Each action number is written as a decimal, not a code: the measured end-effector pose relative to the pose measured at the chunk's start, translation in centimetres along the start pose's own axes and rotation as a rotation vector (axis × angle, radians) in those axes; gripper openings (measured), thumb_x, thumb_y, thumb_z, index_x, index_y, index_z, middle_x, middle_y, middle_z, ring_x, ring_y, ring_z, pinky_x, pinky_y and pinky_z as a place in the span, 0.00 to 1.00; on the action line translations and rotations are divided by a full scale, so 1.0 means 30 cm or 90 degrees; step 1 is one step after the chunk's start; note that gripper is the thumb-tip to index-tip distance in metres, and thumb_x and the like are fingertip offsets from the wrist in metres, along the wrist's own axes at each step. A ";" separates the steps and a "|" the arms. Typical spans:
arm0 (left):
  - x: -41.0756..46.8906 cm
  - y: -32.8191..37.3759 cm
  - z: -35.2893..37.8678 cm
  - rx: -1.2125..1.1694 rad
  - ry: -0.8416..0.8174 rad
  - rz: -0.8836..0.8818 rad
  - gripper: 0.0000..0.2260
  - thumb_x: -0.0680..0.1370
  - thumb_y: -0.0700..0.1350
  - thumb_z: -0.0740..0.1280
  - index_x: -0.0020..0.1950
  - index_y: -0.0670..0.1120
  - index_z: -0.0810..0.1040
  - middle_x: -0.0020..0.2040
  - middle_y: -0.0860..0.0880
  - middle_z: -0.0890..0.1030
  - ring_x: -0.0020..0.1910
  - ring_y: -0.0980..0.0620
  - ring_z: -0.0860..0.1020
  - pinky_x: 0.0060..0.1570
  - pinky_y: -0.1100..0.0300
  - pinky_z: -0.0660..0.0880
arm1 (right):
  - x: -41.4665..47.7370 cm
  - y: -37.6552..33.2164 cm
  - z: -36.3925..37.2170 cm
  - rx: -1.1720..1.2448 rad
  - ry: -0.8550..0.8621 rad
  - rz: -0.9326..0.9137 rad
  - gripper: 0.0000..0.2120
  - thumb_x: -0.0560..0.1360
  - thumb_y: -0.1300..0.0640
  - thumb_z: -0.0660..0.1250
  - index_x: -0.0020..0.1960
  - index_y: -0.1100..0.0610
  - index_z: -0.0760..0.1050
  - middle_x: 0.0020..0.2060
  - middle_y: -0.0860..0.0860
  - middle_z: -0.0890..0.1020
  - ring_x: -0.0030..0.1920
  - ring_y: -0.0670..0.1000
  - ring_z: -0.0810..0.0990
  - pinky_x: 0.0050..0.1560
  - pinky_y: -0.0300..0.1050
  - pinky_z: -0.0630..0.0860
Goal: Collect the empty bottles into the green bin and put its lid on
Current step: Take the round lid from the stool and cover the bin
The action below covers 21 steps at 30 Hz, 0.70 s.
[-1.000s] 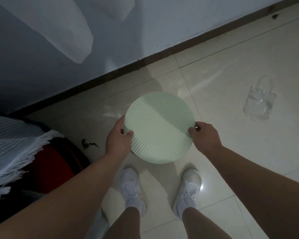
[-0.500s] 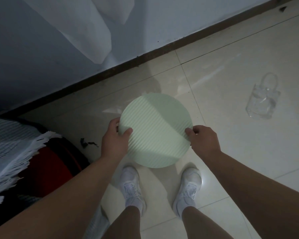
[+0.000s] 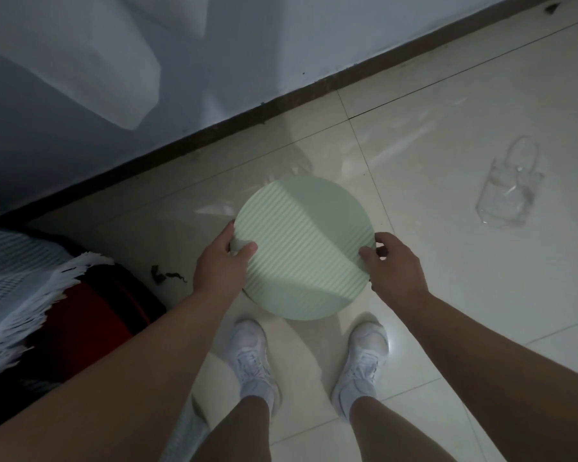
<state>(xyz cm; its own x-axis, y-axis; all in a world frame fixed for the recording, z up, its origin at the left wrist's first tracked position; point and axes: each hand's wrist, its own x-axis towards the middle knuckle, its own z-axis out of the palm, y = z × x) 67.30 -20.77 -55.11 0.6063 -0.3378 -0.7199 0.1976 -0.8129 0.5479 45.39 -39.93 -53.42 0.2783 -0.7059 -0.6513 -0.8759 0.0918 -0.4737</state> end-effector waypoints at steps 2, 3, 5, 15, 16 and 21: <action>-0.022 0.001 -0.002 -0.008 -0.001 0.006 0.30 0.73 0.57 0.68 0.75 0.62 0.69 0.67 0.55 0.80 0.63 0.51 0.80 0.64 0.44 0.78 | -0.018 0.013 -0.001 -0.010 0.013 -0.016 0.11 0.80 0.49 0.64 0.61 0.47 0.77 0.39 0.38 0.79 0.38 0.46 0.80 0.40 0.44 0.76; -0.029 0.000 -0.003 -0.014 0.003 0.007 0.29 0.73 0.56 0.68 0.74 0.62 0.69 0.65 0.56 0.81 0.61 0.52 0.80 0.63 0.44 0.78 | -0.022 0.017 0.001 -0.019 0.017 -0.019 0.12 0.80 0.49 0.63 0.62 0.47 0.77 0.38 0.38 0.78 0.38 0.43 0.78 0.38 0.39 0.71; -0.039 0.005 -0.002 -0.036 0.008 0.007 0.26 0.72 0.55 0.68 0.70 0.64 0.73 0.61 0.58 0.83 0.58 0.54 0.81 0.61 0.44 0.79 | -0.024 0.013 0.005 -0.021 0.016 -0.016 0.14 0.81 0.48 0.60 0.63 0.49 0.77 0.38 0.38 0.77 0.39 0.42 0.76 0.37 0.33 0.66; -0.048 0.004 -0.007 -0.076 0.021 -0.040 0.17 0.72 0.54 0.72 0.61 0.61 0.78 0.51 0.61 0.84 0.51 0.54 0.84 0.56 0.41 0.82 | 0.009 -0.017 0.025 -0.038 0.013 0.036 0.15 0.81 0.47 0.59 0.59 0.54 0.76 0.37 0.41 0.76 0.37 0.43 0.74 0.35 0.42 0.66; -0.049 0.003 -0.008 -0.079 0.021 -0.040 0.16 0.72 0.53 0.72 0.60 0.61 0.78 0.50 0.62 0.84 0.51 0.54 0.84 0.55 0.41 0.82 | 0.012 -0.015 0.025 -0.038 0.011 0.040 0.15 0.80 0.47 0.59 0.59 0.55 0.76 0.38 0.43 0.77 0.38 0.47 0.75 0.38 0.44 0.66; -0.051 -0.003 -0.016 -0.075 0.005 -0.035 0.07 0.72 0.54 0.71 0.49 0.64 0.79 0.48 0.61 0.84 0.49 0.54 0.84 0.55 0.44 0.82 | 0.011 -0.019 0.017 -0.024 0.009 0.060 0.16 0.80 0.47 0.60 0.59 0.56 0.77 0.48 0.49 0.81 0.44 0.51 0.77 0.45 0.45 0.68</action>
<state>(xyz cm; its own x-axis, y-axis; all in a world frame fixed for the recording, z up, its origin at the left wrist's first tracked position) 66.72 -19.97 -53.86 0.5985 -0.2893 -0.7471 0.3198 -0.7687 0.5539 46.17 -39.86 -53.66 0.1893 -0.7048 -0.6837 -0.9119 0.1320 -0.3885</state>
